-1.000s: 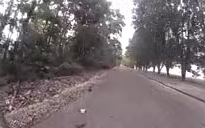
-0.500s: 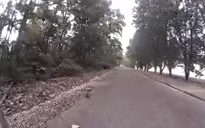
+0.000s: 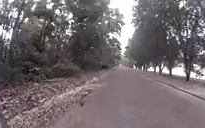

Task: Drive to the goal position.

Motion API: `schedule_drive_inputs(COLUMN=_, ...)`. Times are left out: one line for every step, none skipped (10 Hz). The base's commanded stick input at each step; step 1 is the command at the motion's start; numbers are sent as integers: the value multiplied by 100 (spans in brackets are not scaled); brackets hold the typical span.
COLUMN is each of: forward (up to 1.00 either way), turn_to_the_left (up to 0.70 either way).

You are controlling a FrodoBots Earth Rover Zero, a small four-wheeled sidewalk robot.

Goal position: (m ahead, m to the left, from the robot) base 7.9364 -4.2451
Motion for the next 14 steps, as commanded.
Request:
schedule_drive_inputs(forward=70, turn_to_the_left=0)
schedule_drive_inputs(forward=70, turn_to_the_left=0)
schedule_drive_inputs(forward=70, turn_to_the_left=0)
schedule_drive_inputs(forward=70, turn_to_the_left=0)
schedule_drive_inputs(forward=70, turn_to_the_left=0)
schedule_drive_inputs(forward=70, turn_to_the_left=0)
schedule_drive_inputs(forward=70, turn_to_the_left=0)
schedule_drive_inputs(forward=70, turn_to_the_left=0)
schedule_drive_inputs(forward=70, turn_to_the_left=0)
schedule_drive_inputs(forward=70, turn_to_the_left=0)
schedule_drive_inputs(forward=70, turn_to_the_left=-5)
schedule_drive_inputs(forward=70, turn_to_the_left=-14)
schedule_drive_inputs(forward=70, turn_to_the_left=-24)
schedule_drive_inputs(forward=70, turn_to_the_left=-34)
